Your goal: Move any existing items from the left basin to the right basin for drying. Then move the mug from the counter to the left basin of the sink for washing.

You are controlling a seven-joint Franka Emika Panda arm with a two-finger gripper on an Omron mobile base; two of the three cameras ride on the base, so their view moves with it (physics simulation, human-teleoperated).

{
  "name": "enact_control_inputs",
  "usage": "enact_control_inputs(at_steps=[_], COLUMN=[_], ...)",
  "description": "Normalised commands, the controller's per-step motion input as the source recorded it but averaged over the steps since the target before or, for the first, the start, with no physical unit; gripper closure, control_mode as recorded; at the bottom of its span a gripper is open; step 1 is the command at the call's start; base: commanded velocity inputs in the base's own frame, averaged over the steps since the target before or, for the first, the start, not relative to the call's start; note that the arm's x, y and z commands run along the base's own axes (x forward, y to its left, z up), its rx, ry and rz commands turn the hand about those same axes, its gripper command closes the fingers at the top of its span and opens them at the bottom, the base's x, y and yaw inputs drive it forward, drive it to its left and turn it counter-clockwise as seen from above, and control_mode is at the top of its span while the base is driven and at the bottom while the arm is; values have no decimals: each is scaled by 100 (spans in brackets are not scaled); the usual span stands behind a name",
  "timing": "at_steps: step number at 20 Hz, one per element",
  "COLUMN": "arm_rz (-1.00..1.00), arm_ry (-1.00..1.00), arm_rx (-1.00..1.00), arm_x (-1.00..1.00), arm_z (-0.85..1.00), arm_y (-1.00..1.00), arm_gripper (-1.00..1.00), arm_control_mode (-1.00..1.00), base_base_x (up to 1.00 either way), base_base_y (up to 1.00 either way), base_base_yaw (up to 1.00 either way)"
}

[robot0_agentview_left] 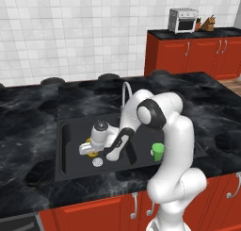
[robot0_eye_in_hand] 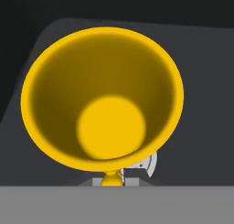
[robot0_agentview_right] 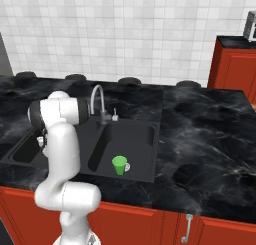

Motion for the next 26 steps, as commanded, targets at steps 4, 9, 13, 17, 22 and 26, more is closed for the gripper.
enact_control_inputs(at_steps=[4,9,13,17,22,26], arm_rz=[0,0,0,0,0,0], arm_ry=[1,0,0,0,0,0], arm_rx=[0,0,0,0,0,0], arm_x=[12,14,17,18,19,17], arm_z=[-28,-25,-23,-21,-20,-21], arm_y=[3,2,1,2,2,3], arm_gripper=[100,100,100,100,100,100], arm_control_mode=[-100,-100,-100,-100,-100,-100], base_base_x=[0,0,0,0,0,0], base_base_y=[0,0,0,0,0,0], base_base_yaw=[0,0,0,0,0,0])
